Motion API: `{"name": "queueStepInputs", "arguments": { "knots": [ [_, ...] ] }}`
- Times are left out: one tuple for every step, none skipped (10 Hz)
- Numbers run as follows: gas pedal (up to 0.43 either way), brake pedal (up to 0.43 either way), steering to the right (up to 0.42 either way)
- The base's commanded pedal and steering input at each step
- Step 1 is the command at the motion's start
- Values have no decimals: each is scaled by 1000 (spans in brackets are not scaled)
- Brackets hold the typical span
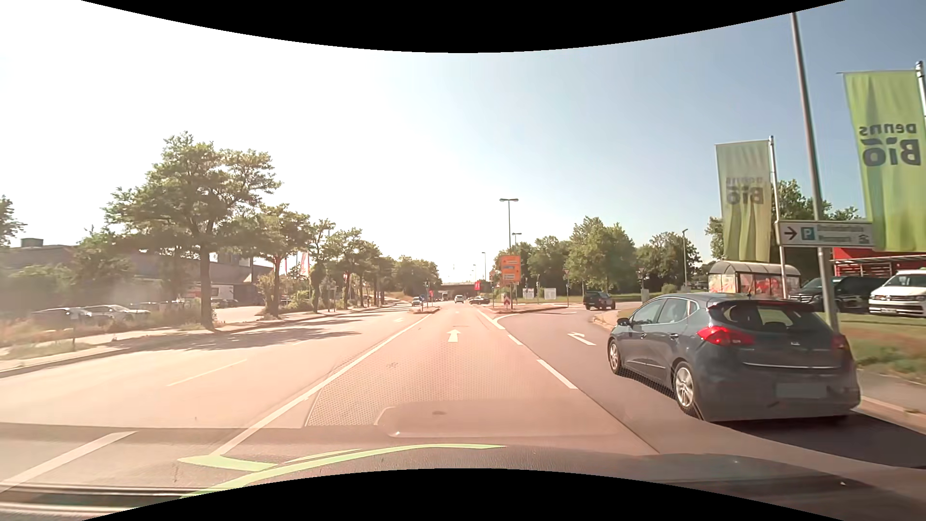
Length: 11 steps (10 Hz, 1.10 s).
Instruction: Follow the waypoints while adhering to traffic rules and regulations
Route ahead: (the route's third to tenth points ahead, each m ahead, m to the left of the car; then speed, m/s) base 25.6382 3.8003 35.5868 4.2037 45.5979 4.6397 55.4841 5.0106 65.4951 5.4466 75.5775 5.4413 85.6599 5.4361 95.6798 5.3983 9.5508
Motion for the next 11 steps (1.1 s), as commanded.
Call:
{"name": "queueStepInputs", "arguments": {
  "knots": [
    [59,0,-3],
    [59,0,-3],
    [59,0,-3],
    [59,0,-3],
    [59,0,-3],
    [59,0,-3],
    [59,0,-3],
    [59,0,-3],
    [59,0,-3],
    [59,0,-1],
    [59,0,-1]
  ]
}}
